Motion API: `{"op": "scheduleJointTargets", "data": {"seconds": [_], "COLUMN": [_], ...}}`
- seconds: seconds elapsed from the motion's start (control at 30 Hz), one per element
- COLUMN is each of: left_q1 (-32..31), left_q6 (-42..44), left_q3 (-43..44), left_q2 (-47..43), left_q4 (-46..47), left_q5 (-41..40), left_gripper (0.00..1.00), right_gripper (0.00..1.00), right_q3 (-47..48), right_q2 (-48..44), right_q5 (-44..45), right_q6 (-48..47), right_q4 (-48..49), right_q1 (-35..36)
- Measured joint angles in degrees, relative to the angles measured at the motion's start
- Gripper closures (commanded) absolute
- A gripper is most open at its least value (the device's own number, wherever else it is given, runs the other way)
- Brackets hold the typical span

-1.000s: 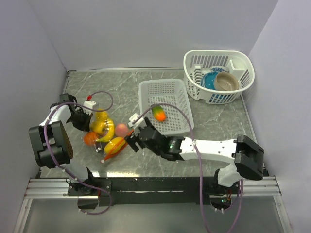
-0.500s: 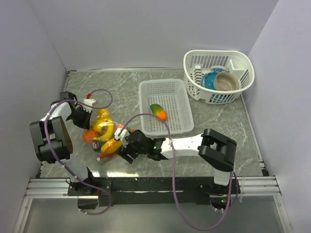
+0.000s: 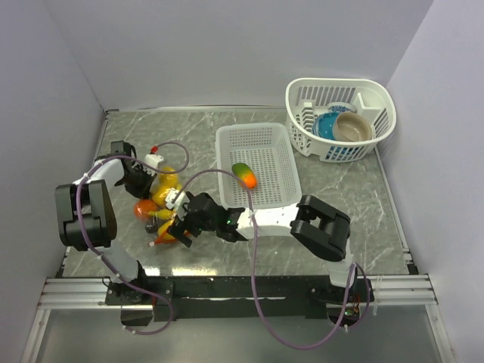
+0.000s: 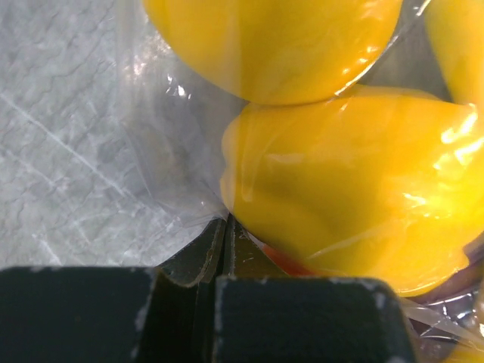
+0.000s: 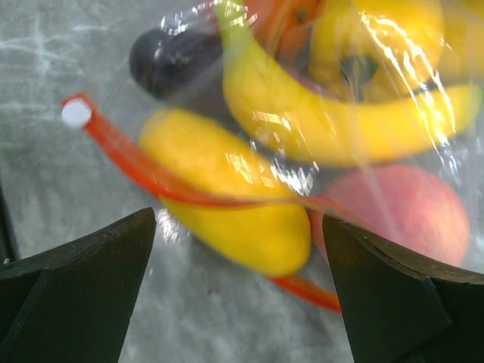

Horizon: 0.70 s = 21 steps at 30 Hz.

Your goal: Open the zip-top bag and remove the fake food

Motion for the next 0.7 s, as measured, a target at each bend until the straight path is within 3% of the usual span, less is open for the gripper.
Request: {"op": "scheduleJointTargets", "data": {"seconds": [0.33,0.43,0.53,0.57,0.63,0.67,0.7], "left_q1": [-0.48,-0.57,-0.61,-0.61,-0.63,-0.66,-0.68], "left_q6": [0.2,0.22,0.2,0.2,0.17,0.07,0.0], "left_q3": [0.17,0.2,0.2,0.2,0.2,0.2,0.2], "left_q2": [1.01,1.01,1.01,1.01,1.01,1.01,1.01], "left_q4": [-0.07,-0.2,-0.22,-0.22,-0.17,-0.2,-0.22], "left_q5": [0.04,0.02,0.02,0.02,-0.02,-0.02,0.0], "left_gripper": [0.99,0.99,0.99,0.99,0.99,0.99,0.99], "right_gripper": [0.01,0.12,0.36,0.56,0.74,0.96,1.0], "right_q3": [4.2,3.39,2.01,1.33,0.13,-0.26,-0.7], "right_q2": [6.08,6.19,6.19,6.19,5.99,5.7,5.35], "right_q5": [-4.15,-5.09,-6.05,-6.27,-6.58,-6.69,-6.67], "right_q6": [0.26,0.74,1.75,2.16,2.38,2.73,3.23], "right_q4": [0.24,0.33,0.44,0.39,1.18,1.22,1.22], "right_q1": [-1.73,-1.73,-1.73,-1.73,-1.75,-1.75,-1.75]}}
